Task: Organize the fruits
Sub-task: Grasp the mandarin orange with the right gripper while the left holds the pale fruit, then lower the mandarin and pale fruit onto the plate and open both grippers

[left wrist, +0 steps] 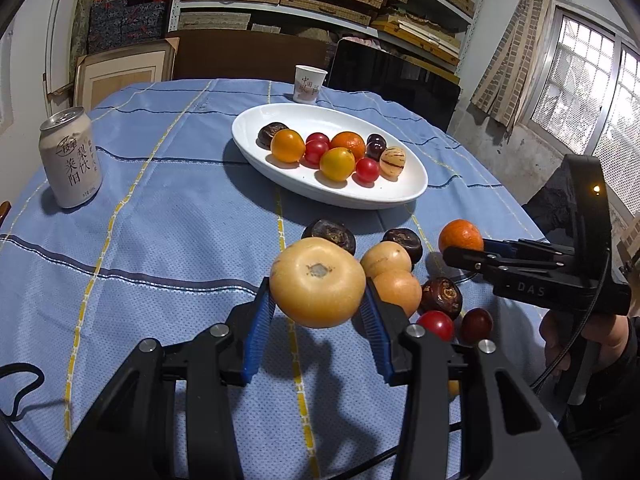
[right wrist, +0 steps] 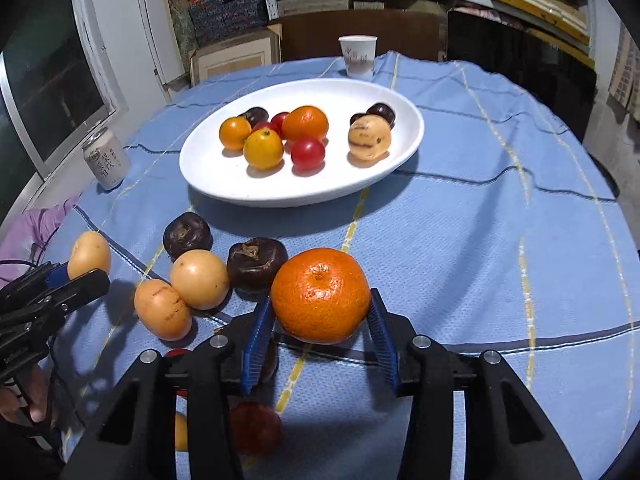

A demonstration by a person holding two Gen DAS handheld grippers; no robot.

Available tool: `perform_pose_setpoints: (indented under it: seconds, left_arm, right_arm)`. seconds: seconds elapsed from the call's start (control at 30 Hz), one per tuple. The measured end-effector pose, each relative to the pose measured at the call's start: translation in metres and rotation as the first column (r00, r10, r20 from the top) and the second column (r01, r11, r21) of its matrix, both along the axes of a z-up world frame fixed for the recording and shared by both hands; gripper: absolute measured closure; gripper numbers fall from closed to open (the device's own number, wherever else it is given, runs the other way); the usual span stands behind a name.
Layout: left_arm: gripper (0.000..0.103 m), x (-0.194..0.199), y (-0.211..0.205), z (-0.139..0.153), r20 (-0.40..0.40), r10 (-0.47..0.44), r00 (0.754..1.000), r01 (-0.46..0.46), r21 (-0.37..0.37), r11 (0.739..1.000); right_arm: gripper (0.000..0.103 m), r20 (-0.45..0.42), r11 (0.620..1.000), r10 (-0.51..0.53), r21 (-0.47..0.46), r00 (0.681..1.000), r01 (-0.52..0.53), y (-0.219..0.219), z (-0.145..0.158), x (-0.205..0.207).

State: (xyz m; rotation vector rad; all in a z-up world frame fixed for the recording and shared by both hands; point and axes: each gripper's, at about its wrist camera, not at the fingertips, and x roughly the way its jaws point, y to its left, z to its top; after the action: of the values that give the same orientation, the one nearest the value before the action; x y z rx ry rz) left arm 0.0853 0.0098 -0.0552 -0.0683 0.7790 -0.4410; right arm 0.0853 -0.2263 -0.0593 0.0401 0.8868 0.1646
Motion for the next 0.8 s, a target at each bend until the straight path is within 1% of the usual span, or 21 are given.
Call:
perform_pose_setpoints:
  seconds: [0.2, 0.4, 0.67, 0.8]
  left_arm:
    - [0.06, 0.0, -0.001, -0.001, 0.0, -0.002, 1.0, 0.002, 0.007, 1.0]
    - [0.06, 0.0, -0.009, 0.0, 0.002, -0.014, 1.0, 0.014, 0.049, 0.999]
    - [0.06, 0.004, -0.015, 0.009, 0.017, -0.012, 1.0, 0.011, 0.092, 0.996]
    - [0.06, 0.01, -0.016, 0.017, 0.014, -0.022, 1.0, 0.021, 0.079, 0.997]
  right_arm:
    - [0.056, 0.026, 1.0, 0.002, -0.008, 1.0, -0.002, -0.001, 0.004, -0.009]
    - [0.056, 0.053, 1.0, -0.002, -0.01, 0.999, 0.002, -0.007, 0.013, -0.016]
    - [0.056, 0.095, 1.0, 0.004, -0.026, 0.995, -0.002, -0.01, 0.03, -0.013]
    - [0.056, 0.121, 0.999, 0.002, -0.032, 0.993, 0.002, -0.013, 0.039, -0.01]
